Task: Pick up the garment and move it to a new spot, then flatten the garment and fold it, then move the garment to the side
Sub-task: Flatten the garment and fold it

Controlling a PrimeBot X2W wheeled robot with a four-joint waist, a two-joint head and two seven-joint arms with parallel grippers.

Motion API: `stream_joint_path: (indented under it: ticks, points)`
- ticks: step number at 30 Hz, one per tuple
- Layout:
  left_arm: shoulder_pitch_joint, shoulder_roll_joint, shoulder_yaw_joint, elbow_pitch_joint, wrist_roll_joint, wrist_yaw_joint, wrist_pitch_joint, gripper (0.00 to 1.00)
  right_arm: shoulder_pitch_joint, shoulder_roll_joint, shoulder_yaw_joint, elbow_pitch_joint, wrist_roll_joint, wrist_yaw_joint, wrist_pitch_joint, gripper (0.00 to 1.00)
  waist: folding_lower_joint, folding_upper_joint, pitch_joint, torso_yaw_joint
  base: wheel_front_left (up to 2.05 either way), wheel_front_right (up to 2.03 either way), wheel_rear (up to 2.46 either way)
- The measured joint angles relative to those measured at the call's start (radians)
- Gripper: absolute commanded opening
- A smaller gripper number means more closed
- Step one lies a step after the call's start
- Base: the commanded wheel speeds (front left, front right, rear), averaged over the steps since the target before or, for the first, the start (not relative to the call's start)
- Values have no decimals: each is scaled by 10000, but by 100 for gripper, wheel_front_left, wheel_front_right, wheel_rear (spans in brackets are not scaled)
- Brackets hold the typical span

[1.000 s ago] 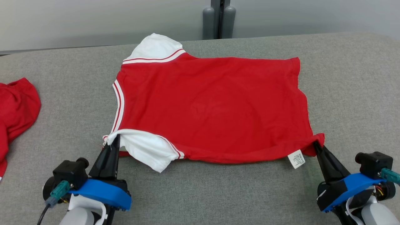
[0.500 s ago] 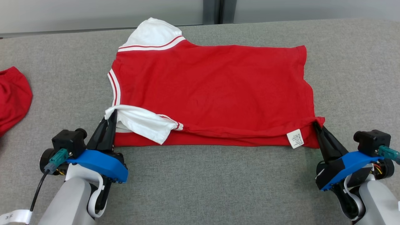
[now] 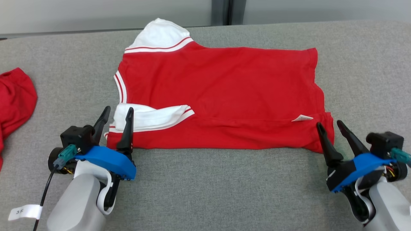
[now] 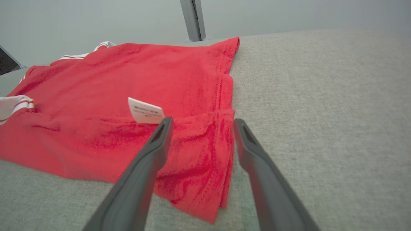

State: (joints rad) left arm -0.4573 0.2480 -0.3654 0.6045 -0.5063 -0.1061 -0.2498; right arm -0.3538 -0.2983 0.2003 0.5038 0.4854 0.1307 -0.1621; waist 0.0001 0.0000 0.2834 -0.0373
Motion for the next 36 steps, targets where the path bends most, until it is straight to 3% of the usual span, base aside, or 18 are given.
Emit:
stream_joint_path:
  ticks: [12, 26, 27, 28, 29, 30, 31, 36]
  points:
    - [1308, 77, 267, -10, 117, 188, -105, 100, 739, -36, -238, 146, -100, 0, 84, 100, -1, 0, -380, 44, 0, 0, 0]
    - [1004, -25, 94, 930, -123, 75, 113, 100, 156, 280, -117, 993, -362, 0, 290, 100, -1, 0, -70, 32, 0, 0, 0]
    - [1004, -25, 94, 930, -123, 75, 113, 79, 156, 280, -117, 993, -362, 0, 290, 100, -1, 0, -70, 32, 0, 0, 0]
    - [932, -56, 65, 1026, -190, 23, 211, 51, 83, 293, -94, 1070, -389, 0, 286, 100, -1, 0, -47, 38, 0, 0, 0]
    - [800, -117, 13, 1122, -341, -31, 282, 31, -66, 366, -58, 1206, -416, 0, 272, 42, -1, 0, -14, 63, 0, 0, 0]
    - [800, -117, 13, 1122, -341, -31, 282, 7, -66, 366, -58, 1206, -416, 0, 272, 0, -1, 0, -14, 63, 0, 0, 0]
    - [747, -130, -31, 1168, -337, -56, 280, 0, -117, 399, -6, 1225, -399, 0, 211, 0, -1, 0, -4, 85, 0, 0, 0]
    - [685, -173, -92, 1275, -385, -102, 163, 0, -120, 407, 96, 1383, -253, 0, 6, 0, 0, 0, -172, 234, 0, 0, 0]
